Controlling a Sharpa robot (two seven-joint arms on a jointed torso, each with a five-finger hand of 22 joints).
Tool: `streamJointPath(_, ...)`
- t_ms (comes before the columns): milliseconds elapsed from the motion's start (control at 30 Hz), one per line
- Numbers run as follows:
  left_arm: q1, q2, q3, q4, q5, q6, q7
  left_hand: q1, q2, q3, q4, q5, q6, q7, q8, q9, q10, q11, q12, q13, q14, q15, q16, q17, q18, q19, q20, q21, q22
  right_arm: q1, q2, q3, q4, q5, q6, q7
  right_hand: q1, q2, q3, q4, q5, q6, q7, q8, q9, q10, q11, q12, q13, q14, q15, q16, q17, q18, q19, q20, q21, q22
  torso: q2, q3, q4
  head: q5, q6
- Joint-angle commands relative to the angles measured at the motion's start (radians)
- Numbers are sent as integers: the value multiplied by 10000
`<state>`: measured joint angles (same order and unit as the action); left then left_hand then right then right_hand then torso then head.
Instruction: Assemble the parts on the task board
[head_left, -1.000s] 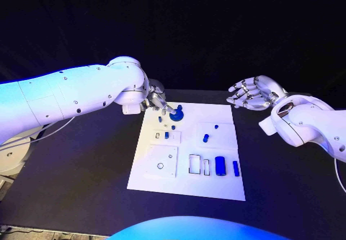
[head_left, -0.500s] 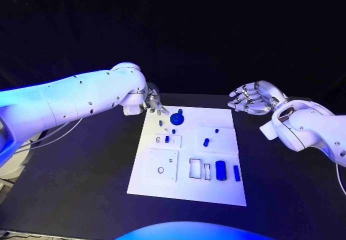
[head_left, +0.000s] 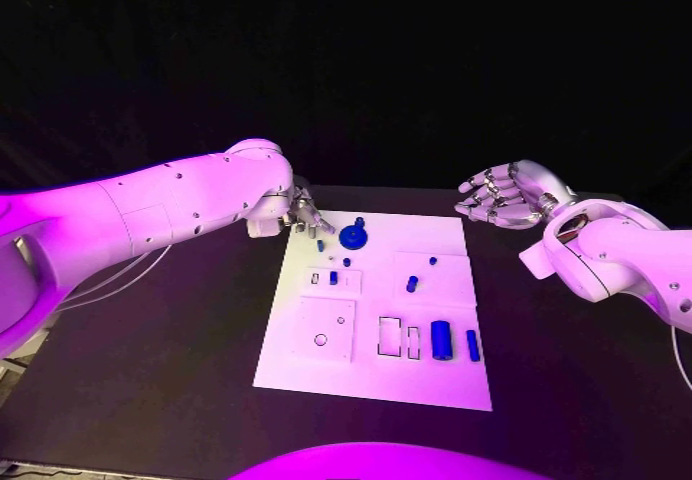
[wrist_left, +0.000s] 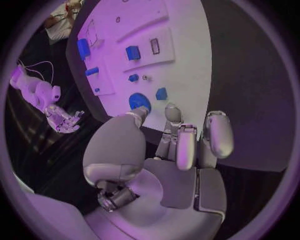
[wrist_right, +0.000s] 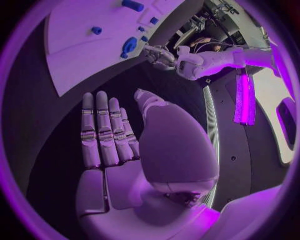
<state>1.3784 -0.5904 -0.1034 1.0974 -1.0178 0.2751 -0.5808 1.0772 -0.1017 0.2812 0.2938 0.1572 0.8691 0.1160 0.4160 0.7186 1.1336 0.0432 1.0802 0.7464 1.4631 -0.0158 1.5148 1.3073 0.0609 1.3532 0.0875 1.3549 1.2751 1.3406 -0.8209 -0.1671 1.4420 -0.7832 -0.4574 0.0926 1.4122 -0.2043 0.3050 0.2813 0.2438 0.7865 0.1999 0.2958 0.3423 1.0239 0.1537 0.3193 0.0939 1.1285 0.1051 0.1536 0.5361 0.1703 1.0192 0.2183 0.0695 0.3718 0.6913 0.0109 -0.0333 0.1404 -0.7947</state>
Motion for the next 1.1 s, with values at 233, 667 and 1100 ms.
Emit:
streamJointPath(233,-21,79,0,-61,78,41,164,-8,48,-38,-20,63,13,-39,51,36,72,-60,93,57,800,-81,85,1919,137,79,-37,74,67,-2,0,2,20,11,44,147,-22,-5,-69,-8,59,35,267,-53,-18,47,42,-43,-17,-87,23,-45,-23,106,-108,3,-58,-18,-15,12,10,14,-28)
streamJointPath(667,-24,74,-25,-41,171,530,70,446,145,112,-52,90,249,-173,357,194,272,-183,200,171,847,-183,159,2023,108,178,-106,164,196,-2,-3,2,26,11,50,133,-21,-5,-72,-9,60,30,271,-58,-22,46,46,-55,-30,-93,28,-57,-33,107,-119,9,-57,-35,-18,13,18,24,-74)
streamJointPath(1100,-68,117,-104,-83,200,603,56,473,136,125,-54,87,253,-172,365,197,280,-183,206,181,852,-185,167,2034,105,187,-108,173,208,-2,-2,2,35,11,52,131,-20,-4,-73,-9,61,30,273,-59,-24,48,48,-60,-37,-94,29,-63,-38,108,-123,11,-56,-43,-14,9,12,8,-109)
